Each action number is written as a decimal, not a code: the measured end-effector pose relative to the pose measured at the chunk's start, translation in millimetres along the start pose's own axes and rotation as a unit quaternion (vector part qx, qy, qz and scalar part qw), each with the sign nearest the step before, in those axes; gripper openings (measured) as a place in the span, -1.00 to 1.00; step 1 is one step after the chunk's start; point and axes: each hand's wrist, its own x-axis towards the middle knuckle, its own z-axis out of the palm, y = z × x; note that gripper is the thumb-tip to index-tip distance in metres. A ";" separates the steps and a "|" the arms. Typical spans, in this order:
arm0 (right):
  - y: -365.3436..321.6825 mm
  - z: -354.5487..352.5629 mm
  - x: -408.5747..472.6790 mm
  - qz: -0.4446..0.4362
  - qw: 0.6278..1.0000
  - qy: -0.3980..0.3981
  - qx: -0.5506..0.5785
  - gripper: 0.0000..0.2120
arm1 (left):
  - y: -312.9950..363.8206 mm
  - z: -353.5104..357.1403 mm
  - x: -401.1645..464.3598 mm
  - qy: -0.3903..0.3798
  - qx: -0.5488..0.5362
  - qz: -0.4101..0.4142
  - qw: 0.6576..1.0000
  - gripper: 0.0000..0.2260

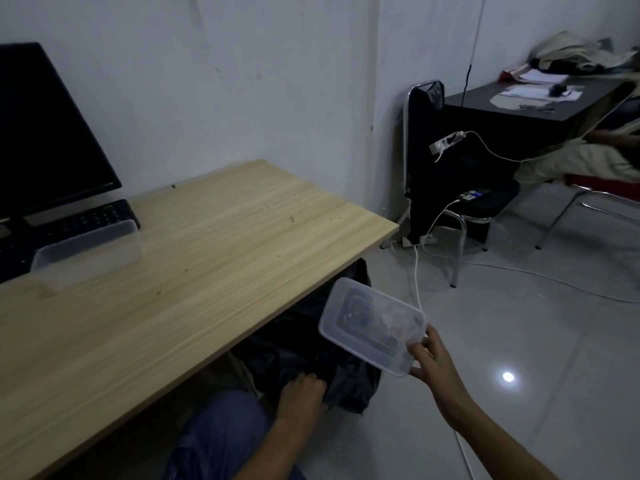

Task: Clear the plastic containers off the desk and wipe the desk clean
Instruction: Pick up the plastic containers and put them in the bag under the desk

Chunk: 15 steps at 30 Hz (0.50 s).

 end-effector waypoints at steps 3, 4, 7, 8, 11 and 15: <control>-1.1 -0.6 1.4 -0.010 0.999 0.005 -0.036 -0.57 | 0.5 4.5 0.5 0.012 -0.009 -0.011 1.000 -0.79; -2.0 -0.1 2.6 -0.014 0.999 0.009 -0.048 -0.56 | 0.8 4.1 -0.2 0.016 -0.008 -0.011 1.000 -0.80; -4.3 2.9 6.6 -0.032 0.995 0.020 -0.092 -0.51 | 0.1 4.9 -0.8 0.040 0.009 0.003 0.999 -0.80; -4.7 4.3 8.0 -0.046 0.993 0.025 -0.110 -0.50 | 1.1 2.1 -2.2 0.054 0.008 0.015 0.998 -0.80; -10.1 10.4 11.0 -0.122 0.978 0.031 -0.167 -0.46 | 2.4 -8.9 -5.4 0.088 0.031 0.085 0.992 -0.78; -16.5 20.4 16.4 -0.220 0.932 0.016 -0.289 -0.47 | 3.9 -6.5 -3.2 0.167 0.042 0.131 0.976 -0.74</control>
